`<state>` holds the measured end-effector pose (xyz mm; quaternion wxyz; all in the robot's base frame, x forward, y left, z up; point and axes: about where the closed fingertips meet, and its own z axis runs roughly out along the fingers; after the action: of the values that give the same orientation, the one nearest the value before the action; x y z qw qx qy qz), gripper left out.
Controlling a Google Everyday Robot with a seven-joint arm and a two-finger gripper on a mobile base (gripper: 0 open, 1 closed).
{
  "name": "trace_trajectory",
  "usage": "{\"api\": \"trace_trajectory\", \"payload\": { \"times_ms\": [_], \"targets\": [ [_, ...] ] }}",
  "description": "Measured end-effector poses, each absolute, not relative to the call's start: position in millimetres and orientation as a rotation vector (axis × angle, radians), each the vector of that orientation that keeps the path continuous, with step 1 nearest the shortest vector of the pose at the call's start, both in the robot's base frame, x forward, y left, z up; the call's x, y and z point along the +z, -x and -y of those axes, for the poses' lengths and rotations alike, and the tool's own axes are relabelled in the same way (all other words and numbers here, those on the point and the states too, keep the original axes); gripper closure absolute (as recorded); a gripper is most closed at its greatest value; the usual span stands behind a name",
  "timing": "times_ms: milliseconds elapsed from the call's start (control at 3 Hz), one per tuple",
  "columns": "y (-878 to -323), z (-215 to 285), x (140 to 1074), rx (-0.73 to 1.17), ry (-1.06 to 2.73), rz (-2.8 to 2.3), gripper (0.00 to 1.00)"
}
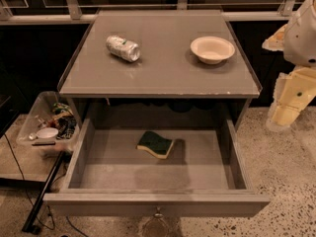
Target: Pick sponge from top drawer and place on counter
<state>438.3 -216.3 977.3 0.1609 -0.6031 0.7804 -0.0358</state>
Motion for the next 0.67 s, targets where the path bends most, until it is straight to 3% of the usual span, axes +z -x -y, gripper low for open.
{"api": "trace_trajectory", "payload": {
  "times_ms": [667],
  "targets": [
    [-439.8,205.0,972.2,-0.002,1.702,-2.174,0.00]
  ]
}}
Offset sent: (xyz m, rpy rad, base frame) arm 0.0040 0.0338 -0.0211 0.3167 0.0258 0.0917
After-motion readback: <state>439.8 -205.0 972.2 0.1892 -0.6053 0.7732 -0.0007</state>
